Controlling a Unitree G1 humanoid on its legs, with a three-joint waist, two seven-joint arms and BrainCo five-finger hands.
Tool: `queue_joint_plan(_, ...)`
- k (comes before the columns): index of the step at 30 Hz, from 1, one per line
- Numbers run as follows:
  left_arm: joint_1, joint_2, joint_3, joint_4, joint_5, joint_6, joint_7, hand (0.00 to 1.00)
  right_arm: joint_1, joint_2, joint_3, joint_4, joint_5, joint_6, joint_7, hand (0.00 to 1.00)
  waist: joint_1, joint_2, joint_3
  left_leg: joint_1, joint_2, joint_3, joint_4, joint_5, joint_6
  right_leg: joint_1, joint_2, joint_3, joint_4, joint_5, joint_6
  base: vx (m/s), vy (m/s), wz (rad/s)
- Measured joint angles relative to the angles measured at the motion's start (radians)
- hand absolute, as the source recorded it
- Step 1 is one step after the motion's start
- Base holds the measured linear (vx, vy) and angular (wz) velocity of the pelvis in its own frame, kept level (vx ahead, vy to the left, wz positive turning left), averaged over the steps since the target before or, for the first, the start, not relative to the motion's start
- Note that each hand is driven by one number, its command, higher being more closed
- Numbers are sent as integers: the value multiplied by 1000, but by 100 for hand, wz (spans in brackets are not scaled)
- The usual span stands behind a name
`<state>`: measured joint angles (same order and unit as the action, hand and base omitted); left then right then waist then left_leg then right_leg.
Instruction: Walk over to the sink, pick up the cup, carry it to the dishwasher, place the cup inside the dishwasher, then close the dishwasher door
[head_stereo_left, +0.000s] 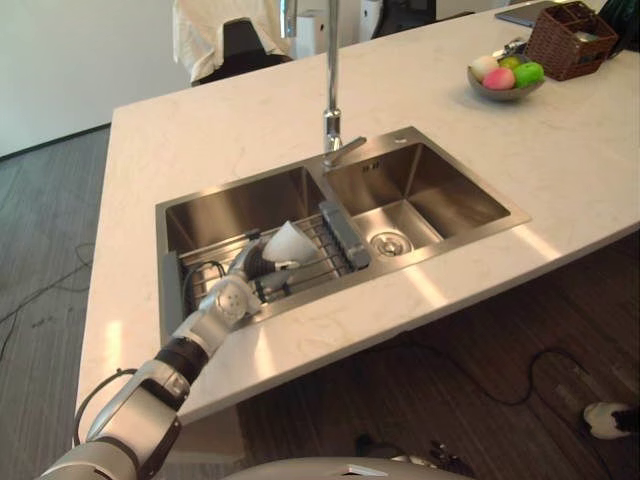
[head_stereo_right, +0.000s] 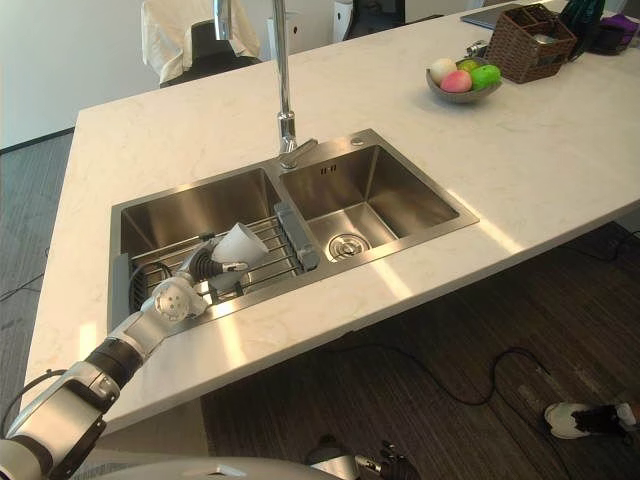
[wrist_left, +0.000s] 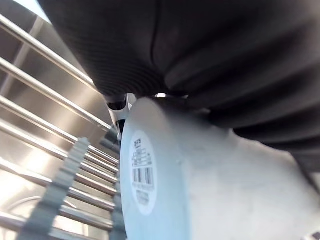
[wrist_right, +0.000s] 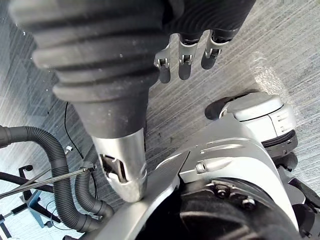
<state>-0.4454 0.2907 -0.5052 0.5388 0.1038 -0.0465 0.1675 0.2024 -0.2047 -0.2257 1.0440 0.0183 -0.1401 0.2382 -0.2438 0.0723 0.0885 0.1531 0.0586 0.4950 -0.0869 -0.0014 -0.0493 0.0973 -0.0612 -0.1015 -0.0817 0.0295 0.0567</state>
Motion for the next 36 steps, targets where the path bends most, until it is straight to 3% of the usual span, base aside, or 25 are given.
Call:
queue_joint_plan(2,50,-33,-5,-68,-73,-36,-2,100,-5,5,17,4,16,-5,-2,0,4,-14,1,0,-2,-6,0,0,0,4,-2,-24,0,0,0,-7,-30,9)
queue_joint_plan(4,72,-40,10,-110,-133,-42,-1,100,-6,13,16,3,19,-12,-3,0,10,-27,7,-4,-3,-8,0,1,2,3,-3,-24,0,1,-1,0,0,0)
queue_joint_plan(8,108,-37,85,-259,-268,-81,-21,100,13,30,-3,2,36,-23,-7,0,13,-27,7,-7,-8,-30,0,4,7,4,-6,-40,10,-3,-3,-38,-31,11)
queue_joint_plan(12,155,-37,169,-459,-407,-155,-45,100,32,44,-30,2,76,-31,-2,0,41,-27,7,-5,-9,-45,0,10,14,2,-9,-50,31,-10,-6,-52,-21,9)
queue_joint_plan(14,174,-38,203,-543,-419,-180,-46,100,42,48,-31,2,108,-30,4,0,54,-28,7,-5,-10,-53,-1,12,17,1,-12,-56,32,-12,-4,-77,-13,10)
queue_joint_plan(17,208,-38,274,-640,-412,-235,-23,100,51,49,-32,2,114,-30,11,0,66,-32,3,-9,-16,-66,-1,15,22,3,-19,-71,32,-20,3,-51,0,11)
queue_joint_plan(23,282,-68,390,-749,-312,-282,83,100,72,58,-40,18,106,-31,14,0,96,-50,-42,-38,-18,-86,-1,20,26,-13,-21,-78,27,-13,-2,1,0,11)
queue_joint_plan(28,302,-77,397,-783,-130,-292,166,100,74,77,-72,34,91,-24,13,0,119,-74,-58,-54,-26,-123,-1,29,33,-5,-28,-109,28,-8,-5,27,-4,21)
queue_joint_plan(34,320,-77,428,-841,20,-292,225,100,75,75,-74,35,92,-1,13,0,134,-75,-61,-65,-34,-166,-1,41,45,-5,-37,-127,45,-10,-5,-39,10,18)
queue_joint_plan(35,323,-57,463,-779,7,-289,187,100,50,107,-73,33,113,16,13,0,136,-109,-77,-28,-46,-204,-1,25,42,41,-36,-138,45,-54,-5,-27,3,6)
queue_joint_plan(36,323,-56,463,-777,7,-289,187,100,49,109,-73,33,113,16,13,0,136,-109,-77,-28,-46,-204,-1,25,42,41,-36,-138,45,-56,-7,0,0,0)
